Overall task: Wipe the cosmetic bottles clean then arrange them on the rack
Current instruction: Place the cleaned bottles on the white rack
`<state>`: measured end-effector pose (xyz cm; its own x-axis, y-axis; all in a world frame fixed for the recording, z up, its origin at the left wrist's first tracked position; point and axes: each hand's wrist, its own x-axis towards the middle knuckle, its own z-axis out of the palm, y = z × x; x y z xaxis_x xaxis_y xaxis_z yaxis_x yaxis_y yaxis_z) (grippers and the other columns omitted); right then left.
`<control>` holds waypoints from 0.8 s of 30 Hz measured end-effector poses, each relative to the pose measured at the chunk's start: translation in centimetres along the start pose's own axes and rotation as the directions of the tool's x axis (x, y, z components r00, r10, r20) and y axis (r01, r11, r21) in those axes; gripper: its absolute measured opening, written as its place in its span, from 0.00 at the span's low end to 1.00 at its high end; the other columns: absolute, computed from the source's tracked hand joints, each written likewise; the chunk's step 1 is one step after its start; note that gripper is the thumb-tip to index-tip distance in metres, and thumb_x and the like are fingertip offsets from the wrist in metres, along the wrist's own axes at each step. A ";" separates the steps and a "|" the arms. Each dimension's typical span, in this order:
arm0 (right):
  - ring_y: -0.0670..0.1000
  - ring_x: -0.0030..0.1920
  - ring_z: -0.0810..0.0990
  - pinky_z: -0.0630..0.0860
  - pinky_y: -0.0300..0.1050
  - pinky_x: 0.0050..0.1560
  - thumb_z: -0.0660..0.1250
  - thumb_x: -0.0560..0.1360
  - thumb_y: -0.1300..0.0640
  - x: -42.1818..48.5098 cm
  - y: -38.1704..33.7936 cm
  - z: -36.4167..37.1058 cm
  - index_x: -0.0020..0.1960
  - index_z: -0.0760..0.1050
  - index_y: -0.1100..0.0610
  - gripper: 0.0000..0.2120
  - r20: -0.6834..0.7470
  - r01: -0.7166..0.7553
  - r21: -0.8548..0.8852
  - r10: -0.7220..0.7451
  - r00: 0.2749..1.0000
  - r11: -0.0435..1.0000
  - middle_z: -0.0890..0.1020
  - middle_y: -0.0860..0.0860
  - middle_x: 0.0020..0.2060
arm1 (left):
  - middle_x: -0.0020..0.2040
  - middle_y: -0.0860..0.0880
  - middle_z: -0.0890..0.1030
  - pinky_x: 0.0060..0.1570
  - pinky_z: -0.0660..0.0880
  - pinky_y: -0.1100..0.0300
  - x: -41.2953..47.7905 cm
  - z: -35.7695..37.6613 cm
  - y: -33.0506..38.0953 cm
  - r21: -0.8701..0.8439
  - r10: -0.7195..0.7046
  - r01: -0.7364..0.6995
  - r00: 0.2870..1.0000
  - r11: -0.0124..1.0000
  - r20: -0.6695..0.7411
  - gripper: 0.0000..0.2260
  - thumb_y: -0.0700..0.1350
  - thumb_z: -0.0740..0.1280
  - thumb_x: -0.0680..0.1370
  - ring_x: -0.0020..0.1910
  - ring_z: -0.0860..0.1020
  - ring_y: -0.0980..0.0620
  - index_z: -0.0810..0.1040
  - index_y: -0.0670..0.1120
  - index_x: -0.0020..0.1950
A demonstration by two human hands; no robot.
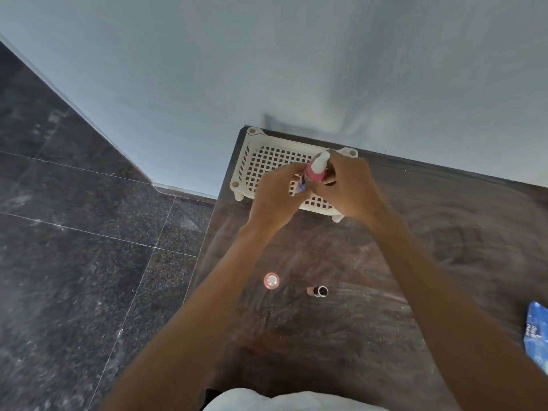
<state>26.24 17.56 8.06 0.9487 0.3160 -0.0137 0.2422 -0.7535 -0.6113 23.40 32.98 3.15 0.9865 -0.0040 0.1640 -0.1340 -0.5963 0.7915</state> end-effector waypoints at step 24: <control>0.56 0.57 0.74 0.68 0.49 0.60 0.68 0.76 0.56 7.1 -1.6 1.7 0.64 0.77 0.50 0.17 0.105 -0.005 -0.461 0.061 0.993 0.887 0.78 0.57 0.54 | 0.56 0.46 0.86 0.60 0.80 0.53 6.5 3.1 -8.7 -0.029 -0.077 0.082 0.987 0.996 0.141 0.18 0.41 0.77 0.73 0.56 0.84 0.51 0.81 0.42 0.62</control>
<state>32.24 21.96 7.56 0.9349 0.3286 -0.1342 0.3036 -0.9362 -0.1773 31.22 35.70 -4.51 0.9973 -0.0709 0.0178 -0.0552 -0.5710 0.8191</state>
